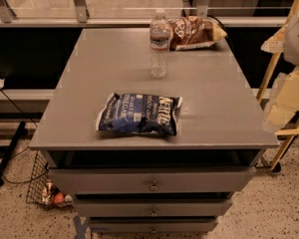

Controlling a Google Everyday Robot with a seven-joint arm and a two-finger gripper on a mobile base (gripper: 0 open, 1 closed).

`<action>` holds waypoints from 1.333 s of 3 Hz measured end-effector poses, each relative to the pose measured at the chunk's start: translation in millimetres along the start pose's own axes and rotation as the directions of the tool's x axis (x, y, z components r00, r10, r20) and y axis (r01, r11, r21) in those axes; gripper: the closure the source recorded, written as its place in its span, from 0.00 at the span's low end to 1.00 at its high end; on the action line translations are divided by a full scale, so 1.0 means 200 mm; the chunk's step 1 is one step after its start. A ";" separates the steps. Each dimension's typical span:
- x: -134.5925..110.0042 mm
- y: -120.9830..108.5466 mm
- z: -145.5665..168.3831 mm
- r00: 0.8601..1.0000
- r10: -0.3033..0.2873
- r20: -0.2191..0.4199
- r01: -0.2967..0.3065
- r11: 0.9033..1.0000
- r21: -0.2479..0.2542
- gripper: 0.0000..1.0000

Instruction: Knock water bottle over

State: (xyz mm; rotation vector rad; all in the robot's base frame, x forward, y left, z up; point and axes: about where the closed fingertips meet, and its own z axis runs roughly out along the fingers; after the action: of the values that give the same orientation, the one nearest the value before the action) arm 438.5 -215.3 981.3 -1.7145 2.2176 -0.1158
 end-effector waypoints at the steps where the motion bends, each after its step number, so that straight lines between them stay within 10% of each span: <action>1: 0.00 0.00 0.00 1.000 0.000 0.000 0.000 1.000 0.000 0.00; 2: 0.01 -0.03 0.02 0.997 0.045 0.067 -0.047 0.998 0.038 0.00; 3: 0.07 -0.25 0.08 0.956 0.174 0.235 -0.203 0.974 0.102 0.00; 4: 0.10 -0.56 0.20 0.860 0.263 0.436 -0.345 0.931 0.118 0.00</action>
Offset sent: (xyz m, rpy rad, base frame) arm 0.0228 -0.0116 -0.0080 0.2490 -0.1627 -0.1251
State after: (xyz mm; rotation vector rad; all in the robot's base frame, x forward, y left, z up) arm 549.4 -258.9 969.4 -1.1362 2.0437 0.1005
